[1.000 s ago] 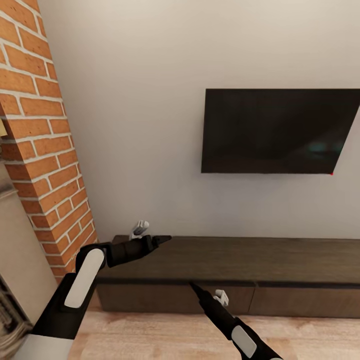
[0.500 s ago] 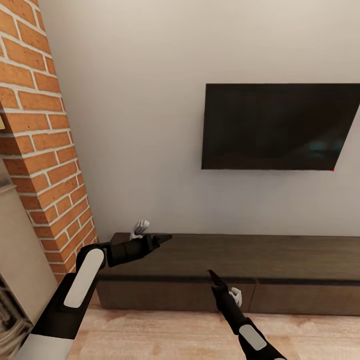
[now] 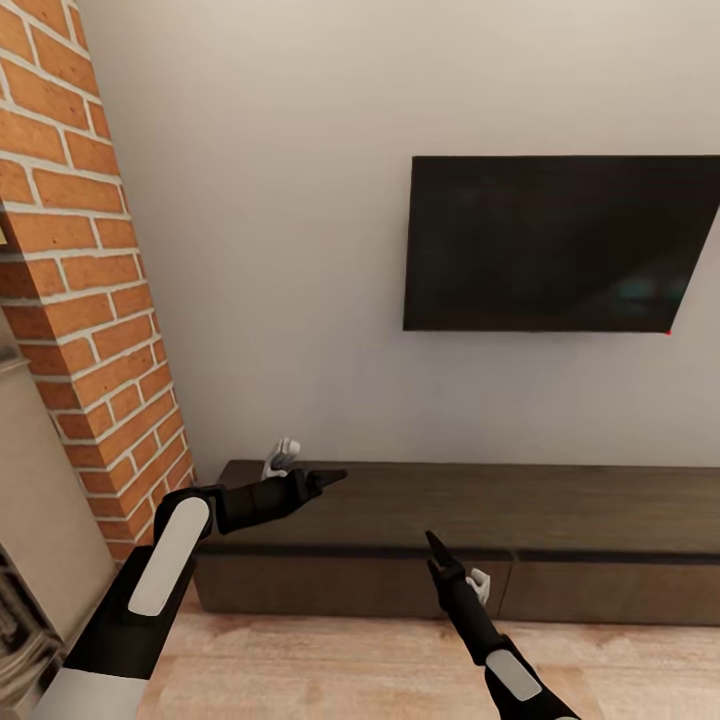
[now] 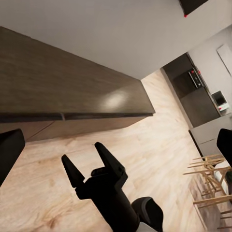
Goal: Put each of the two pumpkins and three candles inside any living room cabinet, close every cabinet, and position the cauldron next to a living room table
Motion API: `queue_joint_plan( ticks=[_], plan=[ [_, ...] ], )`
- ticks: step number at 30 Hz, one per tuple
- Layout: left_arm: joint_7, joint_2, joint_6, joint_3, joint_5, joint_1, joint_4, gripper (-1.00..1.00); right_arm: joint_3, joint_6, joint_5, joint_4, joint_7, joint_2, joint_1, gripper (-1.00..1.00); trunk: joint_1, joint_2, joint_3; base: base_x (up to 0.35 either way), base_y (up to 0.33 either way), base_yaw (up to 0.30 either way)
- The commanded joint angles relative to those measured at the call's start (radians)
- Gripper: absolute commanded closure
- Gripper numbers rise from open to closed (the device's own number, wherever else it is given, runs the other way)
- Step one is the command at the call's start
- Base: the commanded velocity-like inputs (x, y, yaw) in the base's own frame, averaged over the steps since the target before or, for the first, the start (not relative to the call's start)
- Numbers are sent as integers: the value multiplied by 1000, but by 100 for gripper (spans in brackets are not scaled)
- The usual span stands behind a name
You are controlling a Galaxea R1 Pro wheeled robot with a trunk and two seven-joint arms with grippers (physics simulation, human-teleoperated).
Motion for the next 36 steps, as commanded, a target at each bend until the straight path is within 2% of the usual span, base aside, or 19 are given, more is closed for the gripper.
queue_joint_plan(
  ticks=[1,8,11,15,30,33,34,36],
  plan=[
    [-11,1,2,-1,-8,-1,0,-100,-2,10,-10,0,7,0,-1,-100,4,-8,-4,0,0,0],
    [-10,-1,2,-2,-6,-1,0,-100,-2,-4,-8,0,7,-1,-1,-100,31,-57,-26,0,0,0],
    [-10,-1,2,-3,-6,-1,0,-100,0,-56,-4,-1,7,0,-1,-100,42,-78,-36,0,0,0],
    [-10,-1,2,-3,-6,-1,0,-100,1,-86,-2,-6,9,0,-2,-100,58,-106,-48,0,0,0],
    [-10,-3,2,-3,-6,-1,0,-100,-4,-87,-13,-4,8,-1,-2,-100,115,-211,-95,0,0,0],
    [-10,-3,2,-3,-6,-1,0,-100,-6,-83,-26,-2,25,-2,-2,-100,127,-232,-105,0,0,0],
    [-11,-3,2,-3,-6,-1,-1,-100,-5,-67,-78,0,63,-2,-2,-100,130,-239,-108,0,0,0],
    [-11,-3,2,-3,-6,-1,-1,-100,-5,-50,-95,0,68,-2,-1,-100,138,-253,-114,0,0,0]
  ],
)
